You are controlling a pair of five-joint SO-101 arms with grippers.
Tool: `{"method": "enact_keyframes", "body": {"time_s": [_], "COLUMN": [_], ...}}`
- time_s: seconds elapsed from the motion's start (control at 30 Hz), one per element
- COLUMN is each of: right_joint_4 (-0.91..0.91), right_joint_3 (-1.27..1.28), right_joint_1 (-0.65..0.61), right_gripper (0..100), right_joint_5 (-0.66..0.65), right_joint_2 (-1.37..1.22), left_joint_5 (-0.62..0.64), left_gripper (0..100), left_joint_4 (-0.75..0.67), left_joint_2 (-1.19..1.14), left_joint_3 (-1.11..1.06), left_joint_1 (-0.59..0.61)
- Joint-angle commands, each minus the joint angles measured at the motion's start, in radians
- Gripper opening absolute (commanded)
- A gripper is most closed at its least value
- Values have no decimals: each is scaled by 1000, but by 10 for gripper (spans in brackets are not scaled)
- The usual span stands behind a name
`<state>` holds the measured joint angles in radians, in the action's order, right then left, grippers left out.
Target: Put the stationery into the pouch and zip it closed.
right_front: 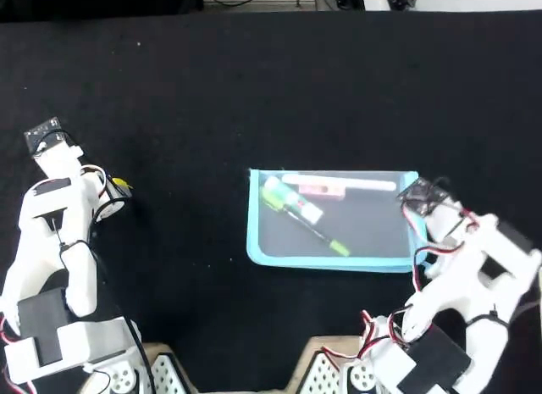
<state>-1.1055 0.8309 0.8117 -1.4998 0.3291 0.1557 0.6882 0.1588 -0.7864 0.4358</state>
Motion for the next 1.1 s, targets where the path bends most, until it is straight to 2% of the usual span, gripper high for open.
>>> {"method": "enact_keyframes", "body": {"time_s": [0.0, 0.33, 0.5, 0.67, 0.87, 1.07], "right_joint_4": [-69, -32, -29, 34, 238, 275], "right_joint_3": [-133, -50, -27, -1, 199, 183], "right_joint_1": [2, 29, 58, 155, 129, 60], "right_gripper": [176, 270, 257, 237, 172, 166], "right_joint_5": [6, -381, -463, -620, -629, -485], "right_joint_2": [-1, 5, 2, -2, 5, 5], "left_joint_5": [6, 6, 6, 6, 6, 6], "left_gripper": [273, 273, 273, 273, 273, 273], "left_joint_4": [-9, -8, -8, -8, -8, -8], "left_joint_2": [9, 9, 9, 9, 9, 9], "left_joint_3": [8, 8, 8, 8, 8, 8], "left_joint_1": [8, 8, 8, 8, 8, 8]}}
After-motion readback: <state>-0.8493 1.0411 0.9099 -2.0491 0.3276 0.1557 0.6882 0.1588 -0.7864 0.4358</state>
